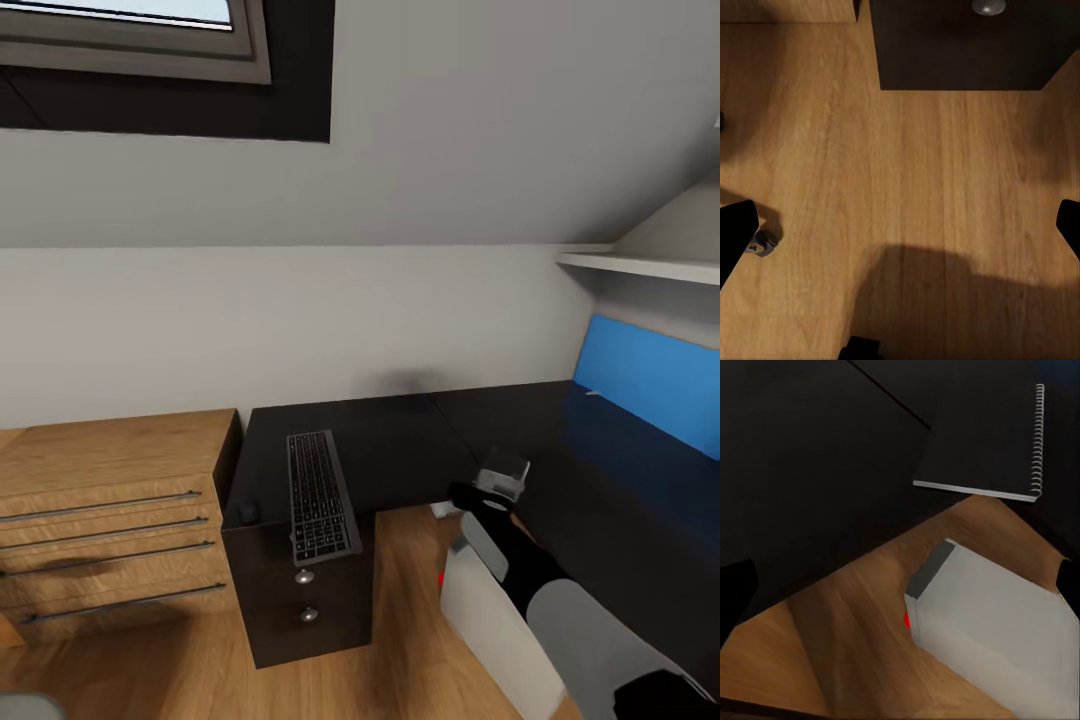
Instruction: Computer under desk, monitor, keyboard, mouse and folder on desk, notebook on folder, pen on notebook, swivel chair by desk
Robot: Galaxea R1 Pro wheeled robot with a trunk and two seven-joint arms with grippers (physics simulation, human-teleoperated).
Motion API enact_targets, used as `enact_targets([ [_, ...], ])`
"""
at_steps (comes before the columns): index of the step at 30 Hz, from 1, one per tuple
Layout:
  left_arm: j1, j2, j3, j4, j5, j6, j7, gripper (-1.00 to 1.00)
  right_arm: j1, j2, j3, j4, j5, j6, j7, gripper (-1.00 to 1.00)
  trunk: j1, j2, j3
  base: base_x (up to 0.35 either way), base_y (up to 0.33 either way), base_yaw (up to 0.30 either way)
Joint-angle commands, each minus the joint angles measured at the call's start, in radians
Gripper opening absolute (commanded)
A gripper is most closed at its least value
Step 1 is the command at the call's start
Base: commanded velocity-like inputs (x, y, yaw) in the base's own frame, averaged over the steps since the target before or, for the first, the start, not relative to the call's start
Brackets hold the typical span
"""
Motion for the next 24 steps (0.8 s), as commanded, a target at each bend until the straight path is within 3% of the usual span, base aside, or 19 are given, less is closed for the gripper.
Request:
enact_targets([
  [1, -0.001, 0.001, -0.006, -0.002, 0.010, -0.005, 0.006, 1.00, -0.003, -0.007, 0.009, -0.006, -0.005, 0.016, -0.006, 1.00, 0.000, -0.001, -0.001, 0.000, 0.000, 0.000],
  [9, -0.001, 0.000, -0.006, -0.001, 0.010, -0.005, 0.006, 1.00, -0.008, -0.015, 0.010, -0.070, -0.006, 0.040, -0.002, 1.00, 0.000, -0.001, -0.001, 0.000, -0.024, 0.000],
  [24, -0.001, 0.008, 0.002, -0.001, 0.016, -0.006, 0.010, 1.00, -0.008, -0.015, 0.008, -0.089, -0.004, 0.035, -0.005, 1.00, 0.000, -0.001, -0.001, 0.000, -0.254, 0.000],
])
